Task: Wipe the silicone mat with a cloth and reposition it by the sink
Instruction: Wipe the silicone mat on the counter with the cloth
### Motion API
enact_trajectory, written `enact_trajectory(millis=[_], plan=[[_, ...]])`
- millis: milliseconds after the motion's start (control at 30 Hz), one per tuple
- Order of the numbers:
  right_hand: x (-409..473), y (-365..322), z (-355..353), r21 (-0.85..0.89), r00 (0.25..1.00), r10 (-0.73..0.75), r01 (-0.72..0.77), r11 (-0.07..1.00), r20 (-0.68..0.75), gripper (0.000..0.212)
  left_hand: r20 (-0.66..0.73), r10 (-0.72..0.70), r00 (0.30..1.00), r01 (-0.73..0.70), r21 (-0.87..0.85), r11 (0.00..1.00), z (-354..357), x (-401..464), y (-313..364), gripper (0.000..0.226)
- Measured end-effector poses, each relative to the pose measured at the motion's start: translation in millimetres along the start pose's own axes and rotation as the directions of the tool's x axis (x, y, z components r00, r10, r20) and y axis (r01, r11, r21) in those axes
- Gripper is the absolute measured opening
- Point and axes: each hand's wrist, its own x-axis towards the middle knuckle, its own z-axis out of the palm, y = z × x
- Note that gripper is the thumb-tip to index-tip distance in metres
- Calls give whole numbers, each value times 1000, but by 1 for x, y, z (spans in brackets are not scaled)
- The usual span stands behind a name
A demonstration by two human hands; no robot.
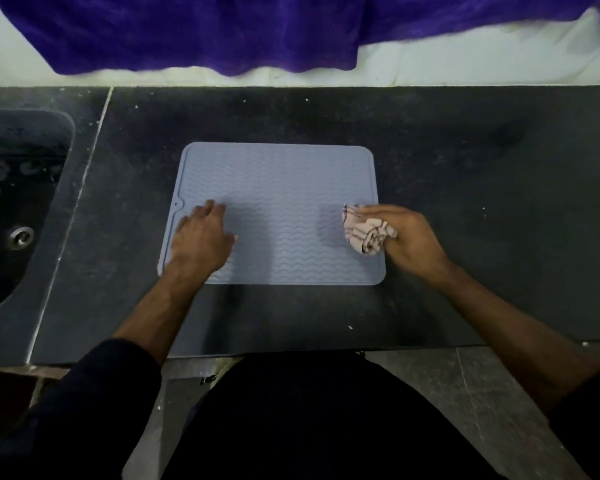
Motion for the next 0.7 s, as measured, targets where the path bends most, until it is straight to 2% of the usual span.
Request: enact_trajectory(millis=[100,200,300,400,533,700], plan=[[27,6,-14,-35,989,94,-99,995,-113,31,43,131,990,-127,-81,989,1,36,40,68],[55,10,-21,-167,987,85,-107,980,-135,27,61,269,961,-262,-111,959,4,75,82,68],[87,15,-25,-271,985,140,-164,949,-105,28,72,322,944,-314,-104,944,6,112,118,69],[117,21,-26,-370,987,139,-158,915,-76,35,96,339,936,-331,-87,940,4,147,144,81],[150,34,-21,-481,980,196,-186,857,-30,36,206,378,903,-363,-107,926,2,182,160,94],[147,55,-6,-582,967,244,-160,798,70,39,357,447,820,-432,-124,893,18,200,163,109]])
